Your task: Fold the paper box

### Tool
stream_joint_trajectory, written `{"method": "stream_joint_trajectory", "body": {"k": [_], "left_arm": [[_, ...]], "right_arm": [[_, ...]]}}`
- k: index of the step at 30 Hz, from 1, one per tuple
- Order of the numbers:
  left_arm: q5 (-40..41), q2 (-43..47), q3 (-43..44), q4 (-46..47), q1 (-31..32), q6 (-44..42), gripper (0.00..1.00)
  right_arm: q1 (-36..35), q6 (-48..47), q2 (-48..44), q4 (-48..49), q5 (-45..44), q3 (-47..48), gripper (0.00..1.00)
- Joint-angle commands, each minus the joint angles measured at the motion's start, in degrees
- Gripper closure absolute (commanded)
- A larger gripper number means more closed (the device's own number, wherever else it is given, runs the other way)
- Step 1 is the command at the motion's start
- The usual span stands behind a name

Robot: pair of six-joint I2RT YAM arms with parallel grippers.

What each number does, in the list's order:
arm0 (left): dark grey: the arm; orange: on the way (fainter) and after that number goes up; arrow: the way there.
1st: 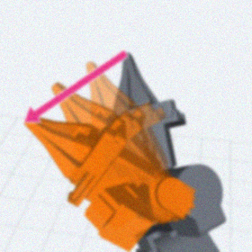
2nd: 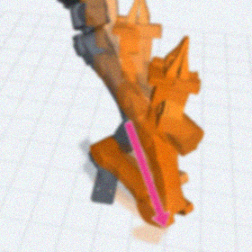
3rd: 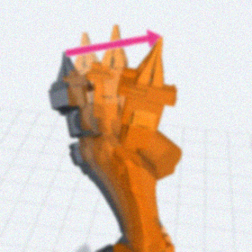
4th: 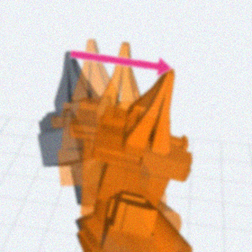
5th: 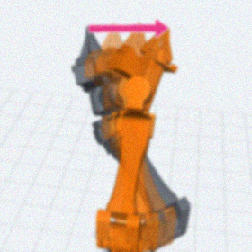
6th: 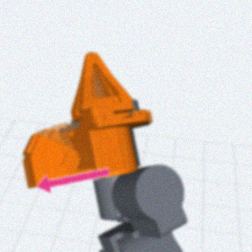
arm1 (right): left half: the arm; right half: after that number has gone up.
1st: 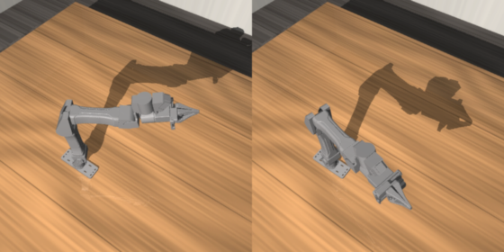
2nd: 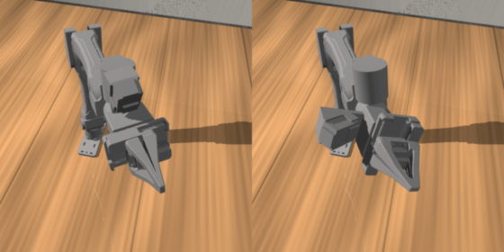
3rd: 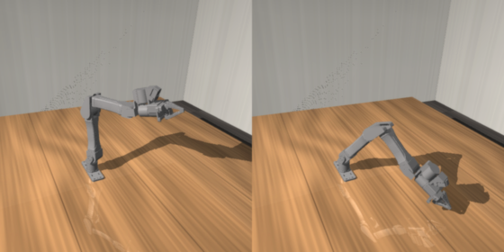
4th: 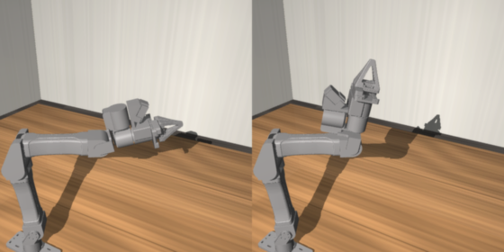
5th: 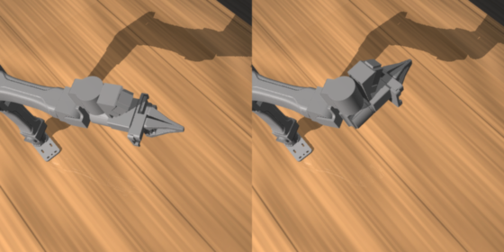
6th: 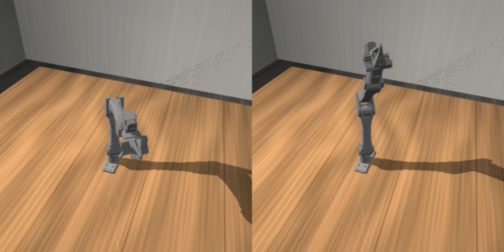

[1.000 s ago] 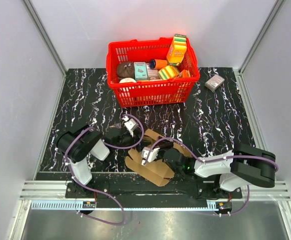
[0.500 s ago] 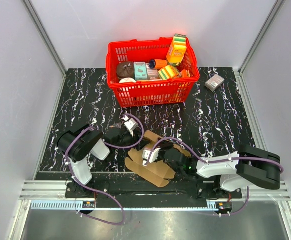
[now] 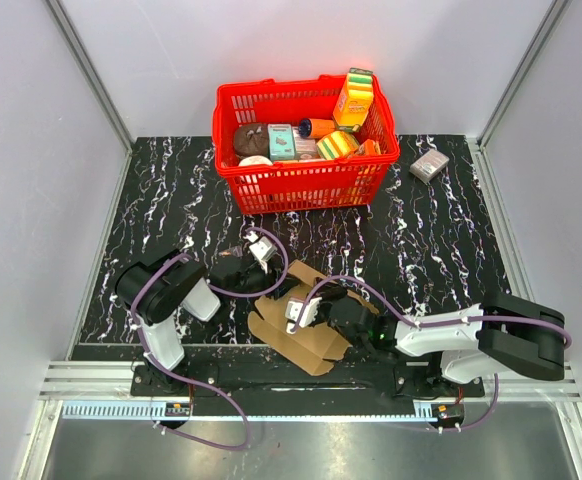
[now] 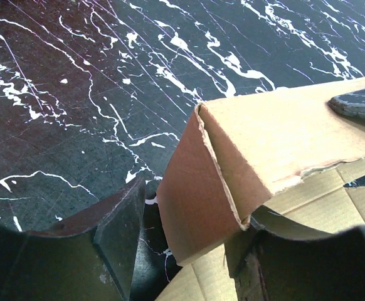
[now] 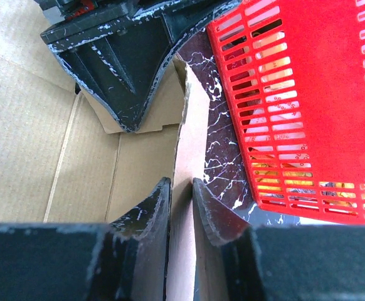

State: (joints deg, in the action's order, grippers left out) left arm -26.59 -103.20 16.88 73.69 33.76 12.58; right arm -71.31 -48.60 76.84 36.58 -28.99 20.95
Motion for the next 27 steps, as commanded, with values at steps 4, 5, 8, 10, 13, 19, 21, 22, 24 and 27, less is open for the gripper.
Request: {"method": "stream_joint_trajectory", "body": {"k": [4,5,8,10,13,19,21,22,24,27], "left_arm": [[1.6,0.7,-0.2,18.1,-0.1,0.8,0.51],[1.9,0.6,-0.2,18.2,0.0,0.8,0.51],[3.1,0.4,-0.4,18.8,0.3,1.0,0.54],[4.1,0.2,-0.5,19.6,0.8,1.2,0.56],[6.7,-0.2,-1.0,20.6,1.8,1.1,0.6],[13.9,0.3,-2.3,20.7,5.3,-1.5,0.7],[16.7,0.7,-2.7,20.8,6.5,-2.1,0.73],[17.5,0.7,-2.8,21.1,6.9,-2.7,0.75],[20.2,0.8,-3.1,21.1,8.2,-3.2,0.78],[22.1,0.8,-2.8,21.2,9.4,-4.3,0.81]], "right_arm": [[-1.3,1.9,-0.7,-2.6,2.9,-0.1,0.74],[-1.4,1.9,-0.7,-2.8,3.2,0.1,0.74],[-1.5,2.5,-0.8,-3.5,3.9,0.1,0.74],[-1.4,3.1,-0.7,-3.4,4.1,0.2,0.74],[-1.5,3.4,-0.8,-3.8,4.9,0.3,0.73],[-1.4,4.0,-0.3,-3.3,5.1,0.3,0.74],[-1.5,4.2,0.0,-2.9,5.1,0.2,0.73],[-1.6,4.2,-0.1,-2.8,5.2,0.2,0.73],[-1.6,4.4,0.2,-2.5,5.1,0.3,0.73],[-1.5,4.6,0.3,-2.4,5.2,0.3,0.73]]}}
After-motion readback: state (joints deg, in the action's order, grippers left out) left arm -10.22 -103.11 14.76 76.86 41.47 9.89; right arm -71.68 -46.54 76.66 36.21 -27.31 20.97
